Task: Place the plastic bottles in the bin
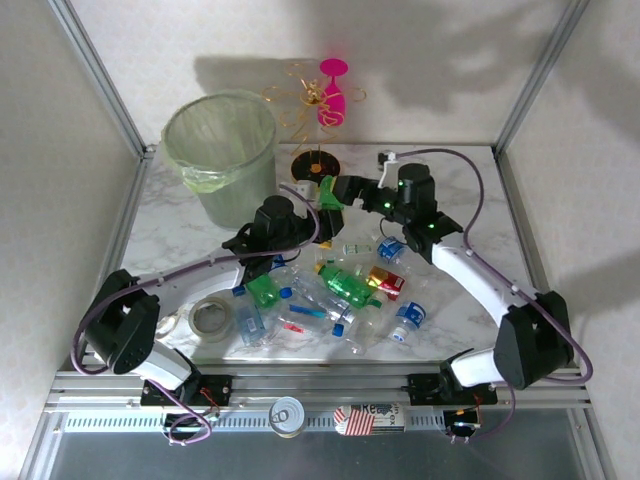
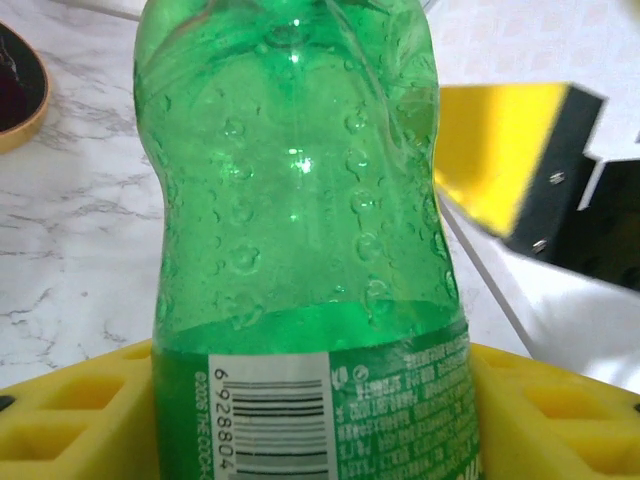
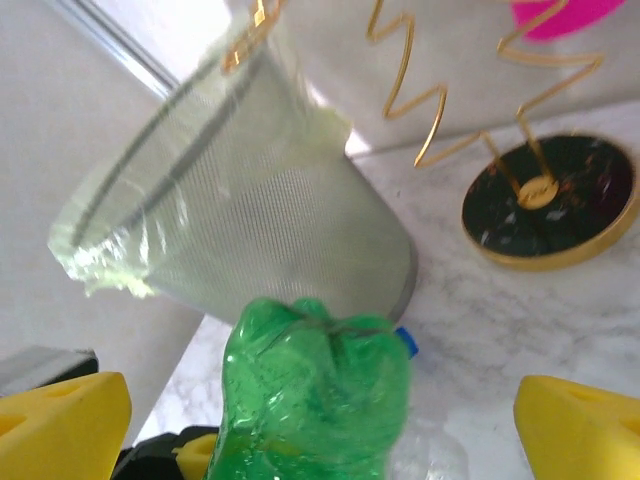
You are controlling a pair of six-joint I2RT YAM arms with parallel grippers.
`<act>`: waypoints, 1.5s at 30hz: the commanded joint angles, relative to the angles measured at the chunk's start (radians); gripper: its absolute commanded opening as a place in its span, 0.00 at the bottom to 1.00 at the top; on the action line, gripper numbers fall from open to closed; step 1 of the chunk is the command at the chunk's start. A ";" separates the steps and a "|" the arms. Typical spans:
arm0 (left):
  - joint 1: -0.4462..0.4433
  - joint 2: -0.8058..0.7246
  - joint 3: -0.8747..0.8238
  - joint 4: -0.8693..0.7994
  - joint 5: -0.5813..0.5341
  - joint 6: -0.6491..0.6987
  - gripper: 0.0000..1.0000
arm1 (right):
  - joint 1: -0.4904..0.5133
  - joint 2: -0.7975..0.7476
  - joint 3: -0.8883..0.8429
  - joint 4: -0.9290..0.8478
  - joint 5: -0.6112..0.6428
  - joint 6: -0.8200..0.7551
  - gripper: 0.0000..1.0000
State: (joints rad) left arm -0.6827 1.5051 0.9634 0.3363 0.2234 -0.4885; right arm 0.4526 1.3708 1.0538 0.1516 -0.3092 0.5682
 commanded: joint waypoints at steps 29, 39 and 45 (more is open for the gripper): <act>0.547 0.055 0.570 -0.432 -0.223 0.225 0.45 | -0.075 -0.119 -0.116 -0.169 0.353 -0.131 0.99; 0.563 0.193 0.608 -0.521 -0.263 0.223 0.47 | -0.075 -0.178 -0.161 -0.165 0.354 -0.149 0.99; 0.563 0.215 0.617 -0.540 -0.303 0.219 0.69 | -0.075 -0.175 -0.153 -0.176 0.351 -0.151 0.99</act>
State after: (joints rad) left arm -0.1242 1.7214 1.5307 -0.1856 -0.0360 -0.2691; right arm 0.3840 1.2087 0.9058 -0.0269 0.0273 0.4324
